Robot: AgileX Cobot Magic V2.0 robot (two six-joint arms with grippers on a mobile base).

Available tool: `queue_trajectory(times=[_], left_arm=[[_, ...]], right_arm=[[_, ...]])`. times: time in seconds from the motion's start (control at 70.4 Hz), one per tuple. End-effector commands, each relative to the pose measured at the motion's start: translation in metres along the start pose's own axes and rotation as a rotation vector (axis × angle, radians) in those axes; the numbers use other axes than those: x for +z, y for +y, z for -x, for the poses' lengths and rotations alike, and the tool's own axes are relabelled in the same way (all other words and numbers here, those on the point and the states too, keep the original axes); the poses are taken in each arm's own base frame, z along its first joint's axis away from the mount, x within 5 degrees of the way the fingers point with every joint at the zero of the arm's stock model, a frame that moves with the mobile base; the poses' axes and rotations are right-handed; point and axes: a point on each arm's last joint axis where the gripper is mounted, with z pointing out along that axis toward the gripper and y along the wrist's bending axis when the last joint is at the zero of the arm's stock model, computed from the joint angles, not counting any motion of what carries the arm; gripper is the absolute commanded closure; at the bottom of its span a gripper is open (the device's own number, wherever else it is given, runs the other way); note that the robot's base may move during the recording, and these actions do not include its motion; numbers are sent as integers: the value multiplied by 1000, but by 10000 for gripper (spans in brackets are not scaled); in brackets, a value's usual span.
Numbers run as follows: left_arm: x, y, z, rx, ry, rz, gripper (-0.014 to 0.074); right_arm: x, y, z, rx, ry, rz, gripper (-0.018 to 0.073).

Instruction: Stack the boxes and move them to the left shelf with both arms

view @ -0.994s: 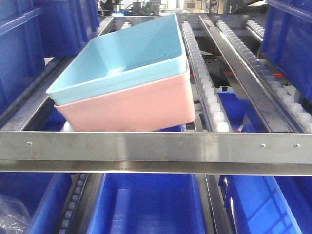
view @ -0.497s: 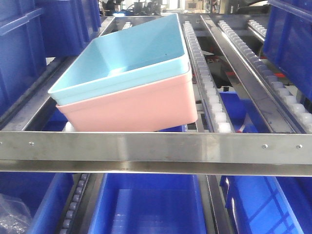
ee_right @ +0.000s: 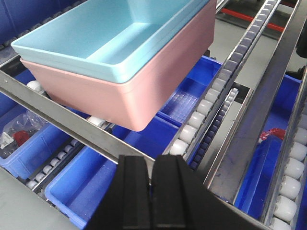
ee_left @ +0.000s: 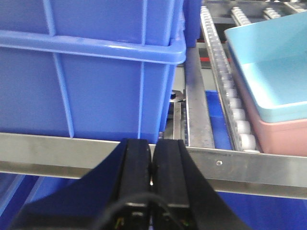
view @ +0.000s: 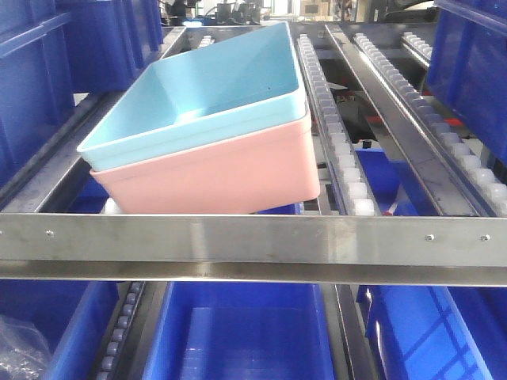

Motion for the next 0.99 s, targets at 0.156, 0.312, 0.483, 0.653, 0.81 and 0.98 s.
queue_trajectory(times=[0.156,0.312,0.483,0.653,0.81,0.98], left_arm=[[0,2,-3,-26,-58,16,605],[0,1,-3,-26,-56,15,605],[0,1,-3,-26,-56,15,605],[0,1,-3,-26,-56,15,605],[0,1,-3,-26,-56,15,605],[0,1,-3,-26,-56,15,605]], right_arm=[[-3,0,17,-14,-107,12,524],[-3,0,17,-14,-105,12,524],[-3,0,17,-14,-105,12,524],[-2,0,17,-14,-103,12,524],[-3,1,18,-39,-116,15,524],[-12,-10,11,46,-50,-70,524]])
